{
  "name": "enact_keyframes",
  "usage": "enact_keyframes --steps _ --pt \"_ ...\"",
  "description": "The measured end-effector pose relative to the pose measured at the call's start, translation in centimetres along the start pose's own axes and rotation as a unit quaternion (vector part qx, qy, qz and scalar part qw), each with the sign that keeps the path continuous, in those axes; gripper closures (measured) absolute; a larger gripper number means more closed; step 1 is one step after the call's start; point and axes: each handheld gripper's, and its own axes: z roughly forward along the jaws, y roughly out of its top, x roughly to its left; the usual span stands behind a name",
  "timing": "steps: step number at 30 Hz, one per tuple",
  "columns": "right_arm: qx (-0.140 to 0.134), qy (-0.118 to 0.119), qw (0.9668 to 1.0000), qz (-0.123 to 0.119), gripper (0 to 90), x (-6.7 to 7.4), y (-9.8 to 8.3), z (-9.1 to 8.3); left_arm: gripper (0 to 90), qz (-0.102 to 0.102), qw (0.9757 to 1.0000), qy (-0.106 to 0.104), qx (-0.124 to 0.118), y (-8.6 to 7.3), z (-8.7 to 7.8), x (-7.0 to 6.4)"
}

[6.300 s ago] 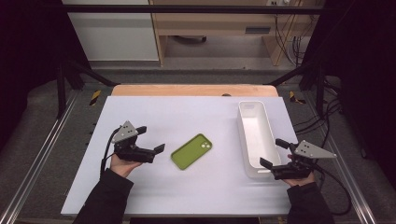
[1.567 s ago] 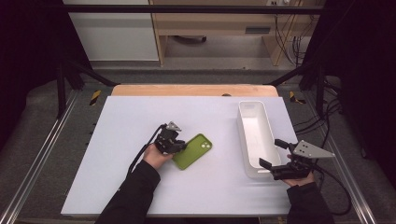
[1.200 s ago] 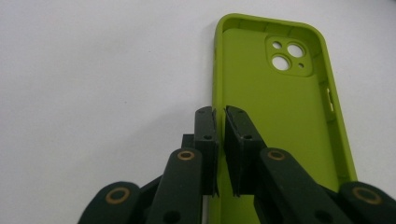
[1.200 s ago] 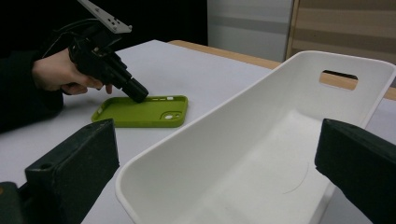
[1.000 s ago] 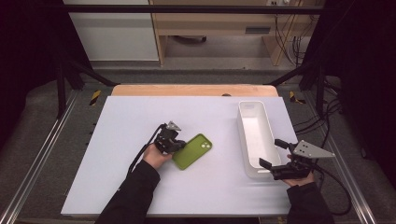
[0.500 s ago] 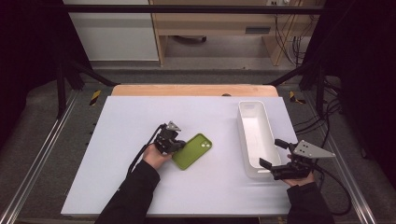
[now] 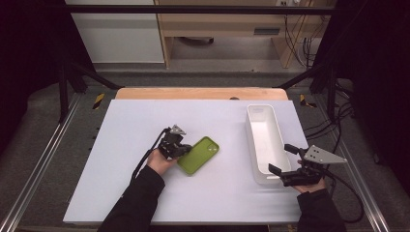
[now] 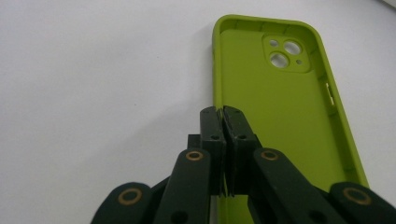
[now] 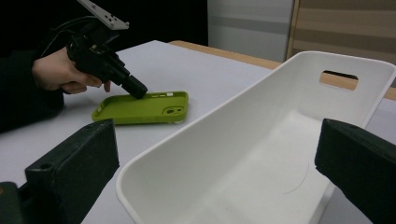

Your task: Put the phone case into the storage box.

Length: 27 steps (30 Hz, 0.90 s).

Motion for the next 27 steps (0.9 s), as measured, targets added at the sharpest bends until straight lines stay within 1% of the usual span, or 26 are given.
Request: enact_keyframes --steps 3,12,14,20,23,26,27 --pt "-0.002 0.0 1.0 -0.001 0.5 0.0 0.0 0.0 87.7 0.003 1.0 0.005 -0.005 0.1 -0.3 -0.1" --pt "-0.002 0.0 1.0 -0.001 0.4 0.0 0.0 0.0 87.7 0.005 0.9998 0.006 -0.017 0.2 -1.1 -0.3" --pt "-0.002 0.0 1.0 -0.001 0.5 0.0 0.0 0.0 87.8 0.006 0.9996 0.008 -0.025 0.3 -1.5 -0.4" --pt "-0.002 0.0 1.0 -0.002 0.4 0.0 0.0 0.0 87.8 0.005 0.9993 0.01 -0.036 0.5 -2.3 -0.5" --pt "-0.002 0.0 1.0 -0.002 0.4 0.0 0.0 0.0 87.8 0.009 0.9989 0.015 -0.043 0.6 -2.8 -0.6" --pt "-0.002 0.0 1.0 -0.001 0.4 0.0 0.1 -0.1 87.8 0.009 0.9987 0.015 -0.047 0.6 -3.0 -0.7" --pt "-0.002 0.0 1.0 -0.002 0.4 0.0 0.1 -0.1 87.8 0.011 0.9985 0.015 -0.052 0.7 -3.3 -0.7"
